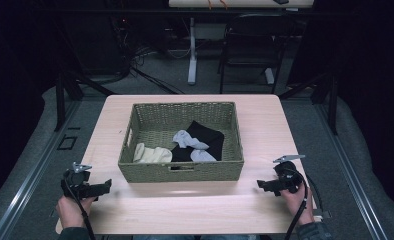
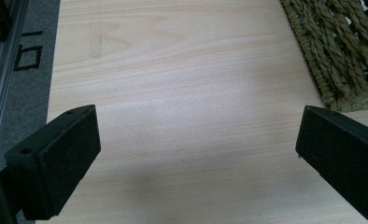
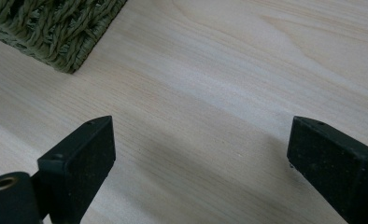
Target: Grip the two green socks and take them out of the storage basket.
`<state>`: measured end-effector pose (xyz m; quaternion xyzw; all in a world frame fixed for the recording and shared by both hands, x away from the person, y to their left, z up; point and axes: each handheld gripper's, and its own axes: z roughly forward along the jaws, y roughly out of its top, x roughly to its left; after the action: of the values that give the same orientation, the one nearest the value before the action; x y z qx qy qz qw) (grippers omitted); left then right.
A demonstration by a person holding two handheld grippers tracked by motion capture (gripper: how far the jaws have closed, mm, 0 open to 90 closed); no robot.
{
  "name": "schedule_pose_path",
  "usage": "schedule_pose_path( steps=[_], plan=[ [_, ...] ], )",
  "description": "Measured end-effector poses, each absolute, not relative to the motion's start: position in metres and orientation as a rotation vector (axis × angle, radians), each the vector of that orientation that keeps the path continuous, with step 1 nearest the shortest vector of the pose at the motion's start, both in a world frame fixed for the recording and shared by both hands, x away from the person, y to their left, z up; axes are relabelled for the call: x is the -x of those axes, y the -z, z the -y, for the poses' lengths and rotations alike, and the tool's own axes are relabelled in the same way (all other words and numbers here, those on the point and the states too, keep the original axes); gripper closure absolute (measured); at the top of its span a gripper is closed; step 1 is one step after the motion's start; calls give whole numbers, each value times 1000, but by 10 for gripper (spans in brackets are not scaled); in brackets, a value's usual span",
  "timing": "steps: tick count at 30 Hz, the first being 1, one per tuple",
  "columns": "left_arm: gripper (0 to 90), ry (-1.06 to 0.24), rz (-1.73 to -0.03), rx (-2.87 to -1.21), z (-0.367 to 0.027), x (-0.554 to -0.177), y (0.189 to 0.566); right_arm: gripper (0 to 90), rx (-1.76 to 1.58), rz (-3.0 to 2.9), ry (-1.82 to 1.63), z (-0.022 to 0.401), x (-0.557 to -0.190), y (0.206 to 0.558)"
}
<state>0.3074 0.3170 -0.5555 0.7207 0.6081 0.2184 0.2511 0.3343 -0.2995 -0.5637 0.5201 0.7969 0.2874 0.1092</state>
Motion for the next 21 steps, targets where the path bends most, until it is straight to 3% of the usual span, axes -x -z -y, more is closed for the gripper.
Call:
schedule_pose_path(
  steps=[21],
  plan=[
    [0,-566,-1636,-1935,-317,-308,547,73,-1526,-2339,-844,300,-332,562]
  ],
)
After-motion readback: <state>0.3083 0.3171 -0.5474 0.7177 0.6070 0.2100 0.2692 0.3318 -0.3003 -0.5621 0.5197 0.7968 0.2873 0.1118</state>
